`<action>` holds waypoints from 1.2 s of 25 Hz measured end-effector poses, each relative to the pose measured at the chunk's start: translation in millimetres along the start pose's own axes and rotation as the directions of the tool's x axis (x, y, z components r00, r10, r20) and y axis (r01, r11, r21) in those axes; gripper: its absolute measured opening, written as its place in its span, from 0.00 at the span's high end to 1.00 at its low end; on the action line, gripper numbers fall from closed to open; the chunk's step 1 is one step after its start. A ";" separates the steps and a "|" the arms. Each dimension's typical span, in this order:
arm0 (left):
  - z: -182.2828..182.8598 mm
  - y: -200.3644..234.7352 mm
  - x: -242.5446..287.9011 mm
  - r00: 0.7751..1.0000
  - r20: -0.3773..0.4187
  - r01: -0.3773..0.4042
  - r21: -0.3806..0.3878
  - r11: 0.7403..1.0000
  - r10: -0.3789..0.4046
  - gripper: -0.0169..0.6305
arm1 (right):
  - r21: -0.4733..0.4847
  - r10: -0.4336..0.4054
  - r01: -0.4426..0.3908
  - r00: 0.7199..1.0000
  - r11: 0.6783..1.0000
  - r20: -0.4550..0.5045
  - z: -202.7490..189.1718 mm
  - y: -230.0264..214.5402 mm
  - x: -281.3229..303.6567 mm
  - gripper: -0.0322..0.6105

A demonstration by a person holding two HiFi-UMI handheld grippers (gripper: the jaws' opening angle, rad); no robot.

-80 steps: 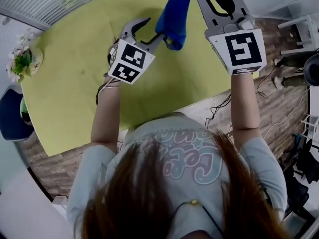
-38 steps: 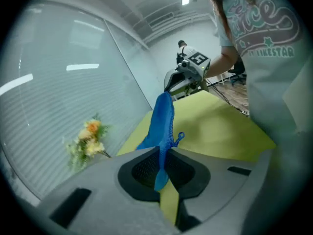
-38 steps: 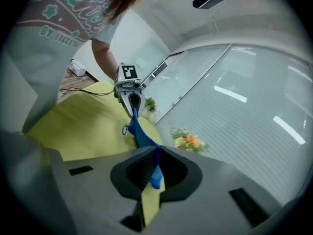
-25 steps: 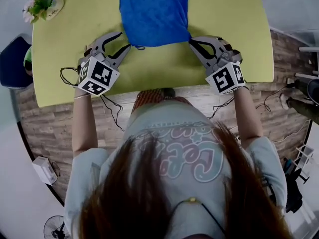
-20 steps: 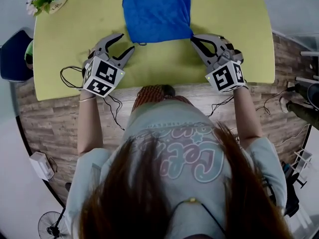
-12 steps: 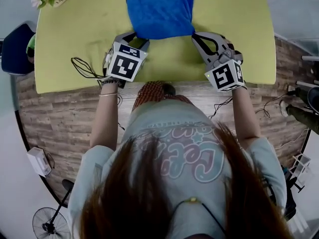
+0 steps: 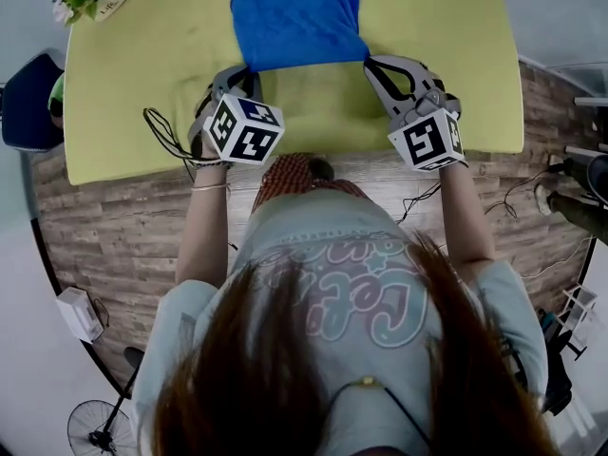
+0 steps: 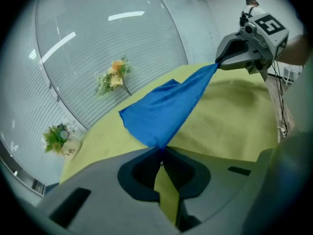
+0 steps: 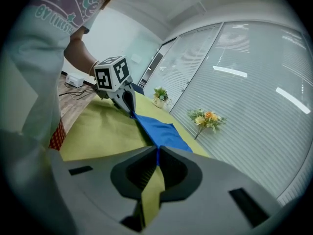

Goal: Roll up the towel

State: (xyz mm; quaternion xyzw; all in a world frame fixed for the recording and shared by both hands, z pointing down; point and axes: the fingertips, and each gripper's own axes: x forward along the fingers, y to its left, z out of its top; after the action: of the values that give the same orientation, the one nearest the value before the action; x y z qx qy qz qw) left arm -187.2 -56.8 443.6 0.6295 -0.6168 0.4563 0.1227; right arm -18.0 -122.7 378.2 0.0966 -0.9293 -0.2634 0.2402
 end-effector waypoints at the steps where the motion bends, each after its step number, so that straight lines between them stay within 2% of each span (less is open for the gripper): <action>1: -1.2 4.1 -4.7 1.000 0.019 -0.017 0.030 0.999 0.017 0.93 | -0.007 0.005 -0.005 1.000 1.000 -0.003 -1.1 3.0 -0.2 0.92; 7: -2.1 31.2 -38.6 0.985 0.140 -0.125 0.158 0.980 0.103 0.93 | -0.040 0.058 -0.058 0.998 0.998 0.007 0.1 24.9 -4.1 0.92; 10: -0.5 49.0 -60.6 0.967 0.208 -0.178 0.136 0.975 0.147 0.94 | -0.017 0.032 -0.032 0.999 0.999 0.007 2.6 20.9 -9.7 0.92; 13: 3.4 51.7 -71.7 0.962 0.253 -0.128 0.083 0.988 0.103 0.95 | 0.043 0.022 -0.024 0.999 0.999 0.045 11.4 12.3 -18.1 0.92; 15: 3.6 49.0 -71.4 0.962 0.262 -0.108 0.095 0.990 0.080 0.95 | 0.052 0.058 -0.061 0.996 0.997 0.063 16.8 14.9 -19.8 0.92; 18: -5.2 46.3 -68.0 0.966 0.248 -0.103 0.120 0.987 0.070 0.95 | -0.002 0.106 -0.106 0.994 0.994 0.040 14.5 29.1 -18.1 0.92; 22: -20.9 44.9 -71.7 0.970 0.236 -0.081 0.104 0.991 0.054 0.95 | -0.045 0.158 -0.157 0.987 0.987 0.006 0.1 46.9 -24.2 0.92; 27: -11.9 49.6 -104.3 0.945 0.326 -0.046 0.036 0.998 0.032 0.95 | -0.005 0.292 -0.292 0.954 0.956 0.064 4.8 68.3 -41.0 0.92; 30: -4.6 50.5 -126.3 0.929 0.370 -0.043 0.030 0.999 0.029 0.95 | 0.016 0.355 -0.357 0.931 0.934 0.086 9.5 77.6 -52.3 0.92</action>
State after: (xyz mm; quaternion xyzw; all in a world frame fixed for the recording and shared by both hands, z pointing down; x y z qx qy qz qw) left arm -211.7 19.8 333.9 0.6950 -0.6315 0.3434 -0.0158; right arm 18.5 -37.1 392.0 -0.0804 -0.9445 -0.2047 0.2440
